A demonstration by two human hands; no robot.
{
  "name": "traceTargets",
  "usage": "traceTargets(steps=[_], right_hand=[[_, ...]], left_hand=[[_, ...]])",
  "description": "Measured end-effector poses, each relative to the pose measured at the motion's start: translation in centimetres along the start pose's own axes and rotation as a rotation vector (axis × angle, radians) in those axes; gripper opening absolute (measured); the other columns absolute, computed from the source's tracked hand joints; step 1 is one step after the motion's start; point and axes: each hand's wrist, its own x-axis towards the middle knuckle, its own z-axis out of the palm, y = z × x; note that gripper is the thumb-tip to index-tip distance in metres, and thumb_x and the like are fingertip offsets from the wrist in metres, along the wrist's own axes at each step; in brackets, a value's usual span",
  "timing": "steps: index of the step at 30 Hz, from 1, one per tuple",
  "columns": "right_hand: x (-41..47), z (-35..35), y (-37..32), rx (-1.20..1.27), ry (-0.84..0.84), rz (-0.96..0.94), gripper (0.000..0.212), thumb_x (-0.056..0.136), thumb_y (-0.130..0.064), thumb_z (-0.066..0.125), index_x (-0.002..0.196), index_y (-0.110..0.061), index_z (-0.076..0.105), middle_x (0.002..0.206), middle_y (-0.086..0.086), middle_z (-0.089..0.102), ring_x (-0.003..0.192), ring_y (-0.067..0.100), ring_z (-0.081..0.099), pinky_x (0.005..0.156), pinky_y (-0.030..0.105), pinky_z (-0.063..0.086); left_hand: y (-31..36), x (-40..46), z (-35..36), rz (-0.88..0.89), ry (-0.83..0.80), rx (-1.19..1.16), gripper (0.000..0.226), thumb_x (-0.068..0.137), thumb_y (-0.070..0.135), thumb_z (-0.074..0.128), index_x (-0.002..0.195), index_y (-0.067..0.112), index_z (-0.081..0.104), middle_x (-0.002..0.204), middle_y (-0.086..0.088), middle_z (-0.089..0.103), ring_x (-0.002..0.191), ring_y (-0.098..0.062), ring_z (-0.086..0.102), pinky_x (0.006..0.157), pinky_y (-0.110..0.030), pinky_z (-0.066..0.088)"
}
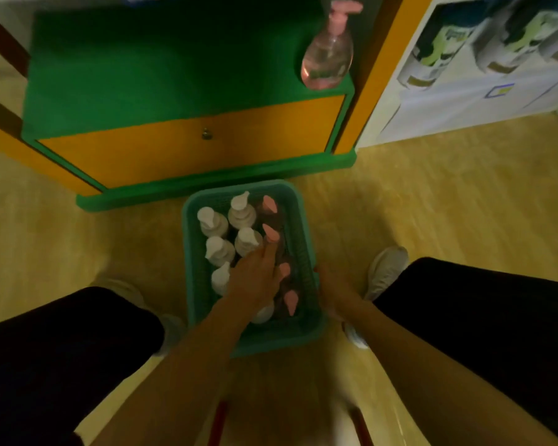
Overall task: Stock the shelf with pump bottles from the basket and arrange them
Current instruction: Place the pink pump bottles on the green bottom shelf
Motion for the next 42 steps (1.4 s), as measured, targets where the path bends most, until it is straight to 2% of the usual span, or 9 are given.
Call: traceTargets(steps=[2, 5, 8, 24, 28, 32, 37, 40, 42], right_hand=[[0.2, 0.5, 0.4, -0.165, -0.109, -0.046, 0.035, 0.096, -0.021, 0.048, 0.131, -0.013, 0.047, 0.123, 0.015, 0.057, 0.11, 0.033, 0.056, 0.092, 0.039, 0.049], [0.4, 1.0, 1.0, -0.307, -0.092, -0.242, 0.03, 0.098, -0.028, 0.044, 0.121, -0.013, 0.055, 0.12, 0.012, 0.059, 0.109, 0.03, 0.057, 0.082, 0.036, 0.052], [1.2, 2.1, 0.8, -0.433, -0.197, -0.332, 0.051, 0.093, -0.02, 0.05, 0.141, -0.014, 0.035, 0.137, 0.015, 0.044, 0.119, 0.034, 0.049, 0.096, 0.044, 0.046], [1.7, 2.7, 0.8, -0.521, -0.245, -0.468, 0.05, 0.095, -0.037, 0.049, 0.142, -0.023, 0.038, 0.143, 0.01, 0.04, 0.122, 0.03, 0.047, 0.098, 0.043, 0.043], [-0.2, 1.8, 0.8, -0.302, -0.088, -0.505, 0.038, 0.089, -0.026, 0.061, 0.125, -0.015, 0.059, 0.139, 0.012, 0.047, 0.125, 0.026, 0.045, 0.104, 0.027, 0.036], [-1.8, -1.3, -0.9, -0.06, 0.127, -0.357, 0.033, 0.089, -0.015, 0.061, 0.12, -0.005, 0.058, 0.123, 0.017, 0.057, 0.107, 0.021, 0.061, 0.088, 0.027, 0.051], [-3.1, -5.2, -3.4, 0.285, 0.137, -0.323, 0.015, 0.087, -0.027, 0.065, 0.101, -0.029, 0.059, 0.099, -0.014, 0.06, 0.084, -0.008, 0.058, 0.068, 0.009, 0.043], [-3.6, -7.8, -5.4, 0.417, 0.215, -0.349, 0.014, 0.09, -0.022, 0.062, 0.097, -0.033, 0.057, 0.09, -0.013, 0.063, 0.082, -0.009, 0.06, 0.067, 0.013, 0.045], [-4.4, -9.8, -7.2, 0.481, 0.211, -0.383, 0.01, 0.091, -0.022, 0.062, 0.101, -0.022, 0.061, 0.093, -0.001, 0.067, 0.087, 0.004, 0.064, 0.071, 0.027, 0.052]], left_hand=[[0.4, 1.7, 1.6, 0.047, -0.08, 0.087, 0.033, 0.094, 0.029, 0.044, 0.124, 0.014, 0.045, 0.118, -0.006, 0.056, 0.099, -0.02, 0.055, 0.086, -0.033, 0.048], [1.2, 3.4, 3.8, 0.067, -0.275, 0.218, 0.03, 0.094, 0.026, 0.044, 0.12, 0.011, 0.046, 0.119, -0.01, 0.054, 0.104, -0.026, 0.054, 0.086, -0.034, 0.046], [1.6, 4.4, 5.5, 0.013, -0.42, 0.323, 0.034, 0.094, 0.015, 0.046, 0.126, 0.006, 0.041, 0.127, -0.017, 0.049, 0.114, -0.03, 0.052, 0.091, -0.035, 0.044], [1.8, 4.9, 5.4, -0.061, -0.391, 0.273, 0.027, 0.095, 0.003, 0.039, 0.123, 0.003, 0.042, 0.124, -0.021, 0.052, 0.103, -0.029, 0.061, 0.082, -0.033, 0.049], [2.2, 4.2, 2.7, -0.094, -0.314, 0.079, 0.031, 0.09, 0.003, 0.045, 0.121, 0.0, 0.041, 0.12, -0.023, 0.052, 0.101, -0.037, 0.058, 0.082, -0.04, 0.046], [2.2, 4.6, -0.8, -0.022, -0.263, -0.02, 0.037, 0.092, 0.012, 0.05, 0.123, -0.004, 0.039, 0.101, -0.017, 0.055, 0.098, -0.034, 0.059, 0.077, -0.034, 0.045], [2.5, 4.2, -5.9, -0.046, -0.138, -0.255, 0.029, 0.089, 0.011, 0.053, 0.114, -0.002, 0.048, 0.092, -0.016, 0.06, 0.085, -0.029, 0.06, 0.071, -0.034, 0.049], [2.4, 3.6, -9.5, -0.091, 0.039, -0.342, 0.016, 0.085, 0.024, 0.055, 0.092, 0.014, 0.045, 0.075, 0.008, 0.048, 0.066, -0.004, 0.047, 0.052, -0.016, 0.033], [1.9, 3.1, -12.0, -0.104, 0.092, -0.395, 0.015, 0.084, 0.026, 0.057, 0.086, 0.015, 0.047, 0.08, 0.004, 0.054, 0.073, -0.011, 0.052, 0.059, -0.021, 0.038]])
